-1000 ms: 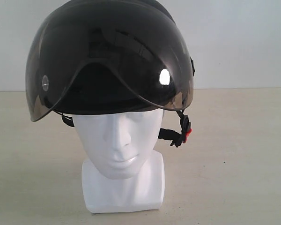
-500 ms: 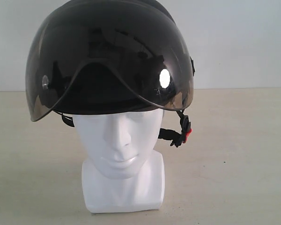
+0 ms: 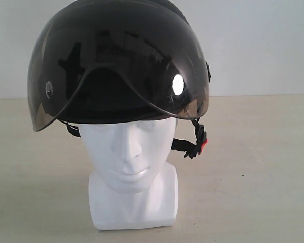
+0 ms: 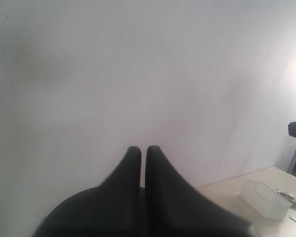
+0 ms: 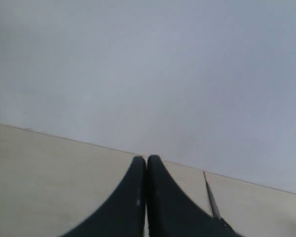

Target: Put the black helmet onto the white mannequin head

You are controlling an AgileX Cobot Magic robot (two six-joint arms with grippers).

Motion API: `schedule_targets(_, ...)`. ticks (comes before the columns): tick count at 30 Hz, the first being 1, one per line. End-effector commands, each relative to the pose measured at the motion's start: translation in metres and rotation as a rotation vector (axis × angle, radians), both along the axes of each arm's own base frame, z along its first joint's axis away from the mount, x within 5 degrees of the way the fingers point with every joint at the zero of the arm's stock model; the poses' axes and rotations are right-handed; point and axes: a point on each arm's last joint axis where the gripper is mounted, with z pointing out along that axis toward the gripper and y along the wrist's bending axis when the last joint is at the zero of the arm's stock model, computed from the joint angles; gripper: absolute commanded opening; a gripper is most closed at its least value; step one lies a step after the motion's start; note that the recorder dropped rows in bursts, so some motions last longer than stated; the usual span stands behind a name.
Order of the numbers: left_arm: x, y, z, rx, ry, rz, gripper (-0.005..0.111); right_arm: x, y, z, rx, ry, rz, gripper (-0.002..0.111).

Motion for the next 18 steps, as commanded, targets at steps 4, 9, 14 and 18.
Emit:
schedule_targets(4, 0.000, 0.000, 0.001, 0.024, -0.004, 0.002, 0.004, 0.002, 0.008, -0.007, 0.030, 0.054, 0.056, 0.000)
schedule_targets(9, 0.000, 0.000, 0.001, 0.024, -0.004, 0.002, 0.004, 0.002, 0.022, -0.007, 0.120, 0.054, 0.175, 0.000)
schedule_targets(14, 0.000, 0.000, 0.001, 0.024, -0.004, 0.002, 0.004, 0.012, 0.036, -0.008, 0.105, -0.066, 0.270, 0.000)
schedule_targets(18, 0.000, 0.000, 0.001, 0.024, -0.004, 0.002, 0.004, 0.019, 0.045, -0.026, 0.070, -0.021, 0.303, 0.000)
